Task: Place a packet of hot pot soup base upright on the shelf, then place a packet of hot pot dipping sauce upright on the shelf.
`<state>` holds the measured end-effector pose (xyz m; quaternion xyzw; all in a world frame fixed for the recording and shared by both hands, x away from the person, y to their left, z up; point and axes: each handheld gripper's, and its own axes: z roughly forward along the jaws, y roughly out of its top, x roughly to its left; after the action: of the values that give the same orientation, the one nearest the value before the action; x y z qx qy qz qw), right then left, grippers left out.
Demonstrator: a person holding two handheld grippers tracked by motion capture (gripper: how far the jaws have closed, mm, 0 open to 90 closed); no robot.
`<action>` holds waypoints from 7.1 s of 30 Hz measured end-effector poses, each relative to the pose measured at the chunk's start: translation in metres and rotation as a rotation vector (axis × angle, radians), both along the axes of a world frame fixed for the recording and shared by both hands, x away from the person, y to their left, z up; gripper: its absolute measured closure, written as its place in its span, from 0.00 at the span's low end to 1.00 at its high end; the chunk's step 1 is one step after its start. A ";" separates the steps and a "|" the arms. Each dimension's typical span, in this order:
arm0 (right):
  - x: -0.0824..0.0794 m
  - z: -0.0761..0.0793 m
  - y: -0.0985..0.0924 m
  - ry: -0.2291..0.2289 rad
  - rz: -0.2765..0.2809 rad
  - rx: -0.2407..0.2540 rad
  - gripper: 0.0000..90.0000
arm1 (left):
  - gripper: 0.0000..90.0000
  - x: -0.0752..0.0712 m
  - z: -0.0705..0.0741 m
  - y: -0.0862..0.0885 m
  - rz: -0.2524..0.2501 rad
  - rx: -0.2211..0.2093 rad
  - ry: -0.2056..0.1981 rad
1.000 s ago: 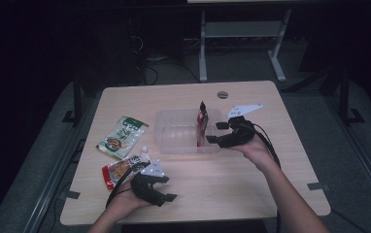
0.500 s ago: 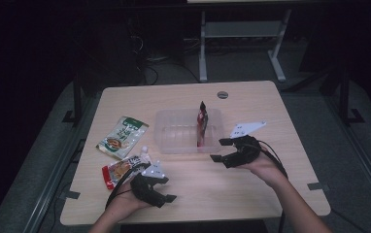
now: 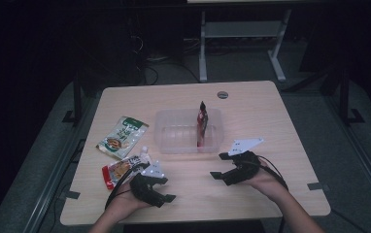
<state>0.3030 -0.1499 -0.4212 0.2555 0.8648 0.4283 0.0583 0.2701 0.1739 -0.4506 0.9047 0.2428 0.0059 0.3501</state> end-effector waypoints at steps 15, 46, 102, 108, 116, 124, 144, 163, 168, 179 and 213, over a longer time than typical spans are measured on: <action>-0.023 -0.023 -0.031 0.015 -0.054 -0.054 0.20 | 0.35 0.001 0.018 0.026 0.070 0.021 -0.044; -0.025 -0.027 -0.021 -0.015 -0.016 -0.105 0.19 | 0.70 -0.016 0.029 0.165 0.455 0.022 -0.064; -0.023 -0.029 -0.018 -0.013 -0.019 -0.119 0.19 | 1.00 0.064 0.003 0.089 0.271 0.174 0.016; -0.023 -0.029 -0.019 -0.010 -0.022 -0.120 0.19 | 1.00 0.058 0.002 0.067 0.194 0.162 0.021; -0.024 -0.029 -0.019 -0.011 -0.022 -0.122 0.19 | 1.00 0.051 0.002 0.039 0.117 0.143 0.032; -0.023 -0.029 -0.019 -0.012 -0.025 -0.123 0.19 | 1.00 0.042 0.002 0.003 0.042 0.149 0.053; -0.025 -0.028 -0.020 -0.017 -0.027 -0.123 0.19 | 1.00 0.026 0.024 0.010 0.045 0.083 0.023; -0.024 -0.029 -0.020 -0.012 -0.032 -0.122 0.19 | 1.00 0.007 0.009 0.056 0.132 0.120 0.069; -0.024 -0.029 -0.019 -0.012 -0.026 -0.124 0.19 | 1.00 0.008 0.010 0.041 0.104 0.112 0.063; -0.024 -0.030 -0.017 -0.009 -0.027 -0.125 0.19 | 1.00 0.012 0.006 0.001 0.005 0.129 0.047; -0.014 -0.034 0.005 0.196 0.044 -0.081 0.16 | 1.00 0.024 -0.003 -0.060 -0.096 0.091 0.001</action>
<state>0.2888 -0.1452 -0.4548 0.2745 0.8884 0.3670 -0.0257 0.2939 0.1135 -0.4531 0.9302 0.1989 0.0000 0.3084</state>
